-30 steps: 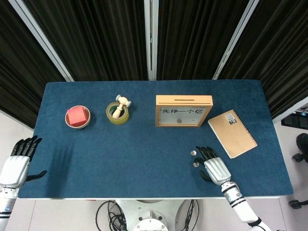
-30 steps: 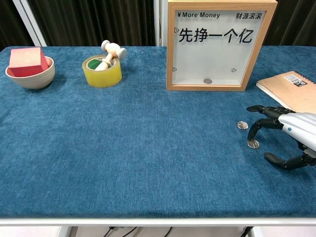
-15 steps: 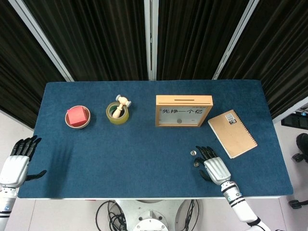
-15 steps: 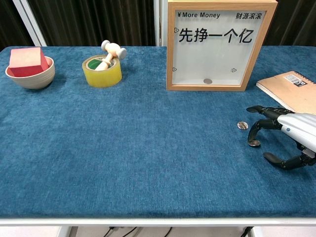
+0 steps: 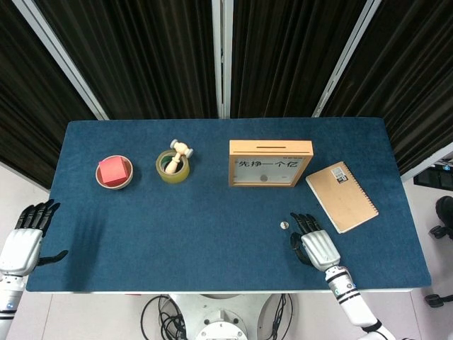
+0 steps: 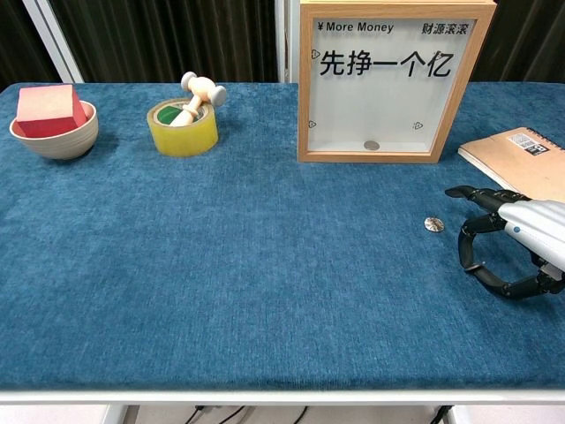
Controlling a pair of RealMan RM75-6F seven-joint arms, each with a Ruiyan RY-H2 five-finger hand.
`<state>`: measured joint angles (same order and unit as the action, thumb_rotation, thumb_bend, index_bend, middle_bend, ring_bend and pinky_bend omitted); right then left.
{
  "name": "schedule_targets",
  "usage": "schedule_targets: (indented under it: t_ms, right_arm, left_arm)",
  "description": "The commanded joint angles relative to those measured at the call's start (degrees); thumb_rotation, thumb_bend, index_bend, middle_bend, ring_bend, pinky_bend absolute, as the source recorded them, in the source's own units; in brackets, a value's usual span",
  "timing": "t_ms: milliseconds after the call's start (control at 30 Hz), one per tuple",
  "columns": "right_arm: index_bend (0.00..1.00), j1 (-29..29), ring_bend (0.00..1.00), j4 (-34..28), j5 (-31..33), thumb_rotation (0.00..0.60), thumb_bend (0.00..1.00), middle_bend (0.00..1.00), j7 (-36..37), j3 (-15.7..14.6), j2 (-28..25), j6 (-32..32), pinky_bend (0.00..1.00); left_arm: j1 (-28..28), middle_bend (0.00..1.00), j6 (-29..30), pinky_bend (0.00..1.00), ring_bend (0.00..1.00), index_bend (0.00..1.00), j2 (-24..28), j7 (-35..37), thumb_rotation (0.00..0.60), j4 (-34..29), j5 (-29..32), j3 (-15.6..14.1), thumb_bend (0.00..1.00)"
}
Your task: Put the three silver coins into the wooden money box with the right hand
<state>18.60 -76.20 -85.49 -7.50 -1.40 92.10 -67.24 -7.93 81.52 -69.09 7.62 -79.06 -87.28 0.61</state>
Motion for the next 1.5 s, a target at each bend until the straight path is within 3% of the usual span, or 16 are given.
schedule_targets:
  t_ms: [33,300,800,1333,1500]
  right_arm:
    - [0.53,-0.1,0.0,0.7,-0.5,0.6,0.41,0.0,-0.6,0.0,0.3,-0.5,0.0]
    - [0.47,-0.1,0.0,1.3,-1.5,0.6,0.4,0.0,0.2,-0.2,0.3,-1.2,0.0]
    - [0.47,-0.3,0.0,0.9,-2.6,0.6,0.39,0.0,1.2,-0.2,-0.2,-2.2,0.0]
    - [0.65,-0.3,0.0,0.9,-2.5,0.6,0.43,0.0,1.5,0.2,-0.1,-2.6,0.0]
    - [0.68,-0.4,0.0,-1.7,-3.5,0.6,0.44,0.0,2.6,1.6,-2.0,-5.4,0.0]
  left_arm:
    - [0.0,0.0,0.0,0.0,0.0,0.01,0.0,0.1,0.598,0.1,0.0,0.0,0.03]
    - [0.1,0.0,0.1,0.0,0.0,0.01,-0.1,0.5,0.599,0.2,0.0,0.0,0.03]
    - [0.1,0.0,0.3,0.0,0.0,0.01,0.1,0.6,0.6,0.0,-0.3,-0.1,0.03]
    - [0.1,0.0,0.4,0.0,0.0,0.01,0.4,0.1,0.6,-0.6,-0.3,-0.1,0.03]
    - [0.2,0.0,0.6,0.0,0.0,0.01,0.6,-0.3,0.6,-1.1,-0.5,-0.1,0.03]
